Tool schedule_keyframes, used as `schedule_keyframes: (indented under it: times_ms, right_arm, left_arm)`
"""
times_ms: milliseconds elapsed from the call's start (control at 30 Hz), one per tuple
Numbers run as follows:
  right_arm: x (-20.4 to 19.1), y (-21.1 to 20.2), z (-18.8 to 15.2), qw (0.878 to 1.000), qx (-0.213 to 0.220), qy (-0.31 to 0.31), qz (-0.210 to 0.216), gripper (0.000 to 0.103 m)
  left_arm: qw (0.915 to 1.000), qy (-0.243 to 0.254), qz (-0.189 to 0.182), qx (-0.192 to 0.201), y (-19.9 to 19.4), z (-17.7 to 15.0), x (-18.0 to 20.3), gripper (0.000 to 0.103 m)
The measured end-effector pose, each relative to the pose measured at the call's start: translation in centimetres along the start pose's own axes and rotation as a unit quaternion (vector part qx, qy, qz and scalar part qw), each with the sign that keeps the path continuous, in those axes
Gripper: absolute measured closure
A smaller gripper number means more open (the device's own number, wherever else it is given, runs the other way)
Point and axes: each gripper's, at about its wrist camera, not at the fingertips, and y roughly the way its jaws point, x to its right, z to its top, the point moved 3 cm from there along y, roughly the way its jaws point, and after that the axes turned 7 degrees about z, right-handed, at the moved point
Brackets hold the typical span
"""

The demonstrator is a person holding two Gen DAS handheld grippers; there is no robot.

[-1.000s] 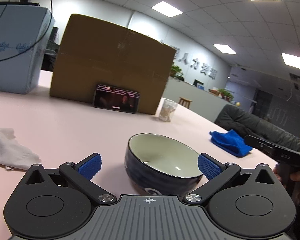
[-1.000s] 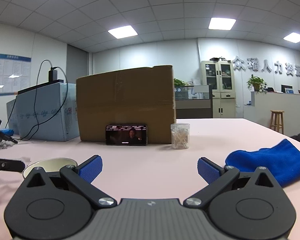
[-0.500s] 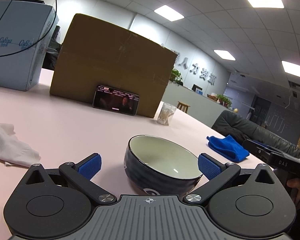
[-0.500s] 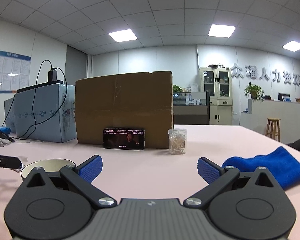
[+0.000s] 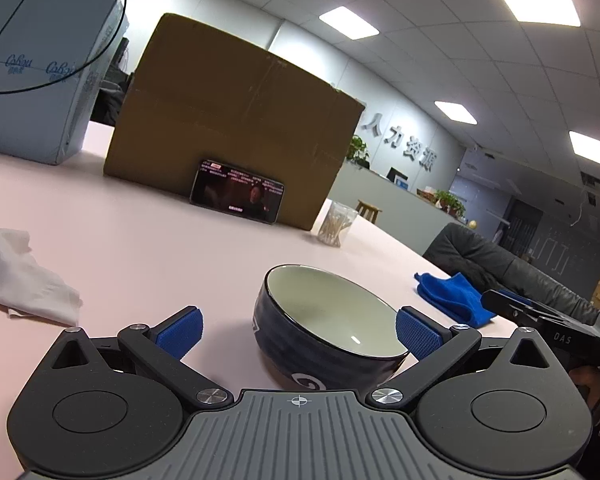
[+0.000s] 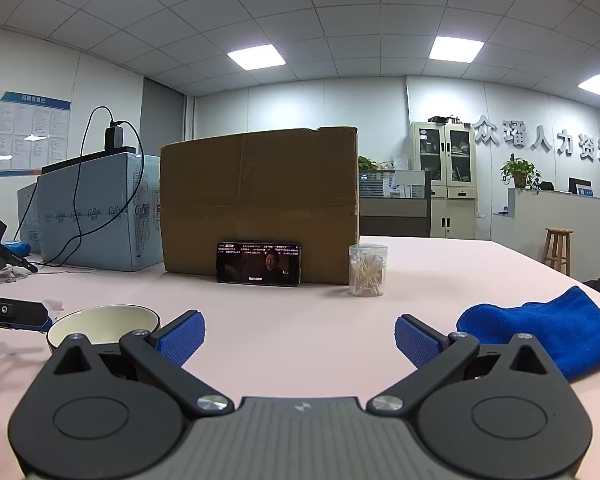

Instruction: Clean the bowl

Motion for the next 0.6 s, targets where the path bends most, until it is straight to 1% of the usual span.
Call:
schedule_keyframes:
  times_ms: [233,300,400,500,600]
  right_arm:
    - [0.0,-0.5,0.0,1.0,0.012,0.0,-0.005,0.0]
    - [-0.2,-0.5,0.0,1.0,0.013,-0.006,-0.012,0.0]
    - [-0.7,-0.9,-0.1,0.999,0.025,-0.024,-0.018,0.0]
    - [-1.0,-1.4,0.0,0.998,0.039,-0.033,-0.029,0.0]
    - [-0.9,-1.3,0.0,0.998,0.036,-0.032,-0.048,0.0]
  left_arm:
    - [1.0,-0.004,-0.002,-0.005,0.2,-0.1,-0.1,0.0]
    - [1.0,-0.006,-0.006,-0.004,0.2,-0.1,-0.2,0.0]
    - [0.9999,-0.014,-0.005,-0.005,0.3,-0.1,-0.4,0.0]
    - [0.9995,-0.015,-0.026,0.0,0.1,-0.1,-0.5,0.0]
    - [0.9991,-0.015,-0.04,-0.004,0.2,-0.1,-0.4,0.0]
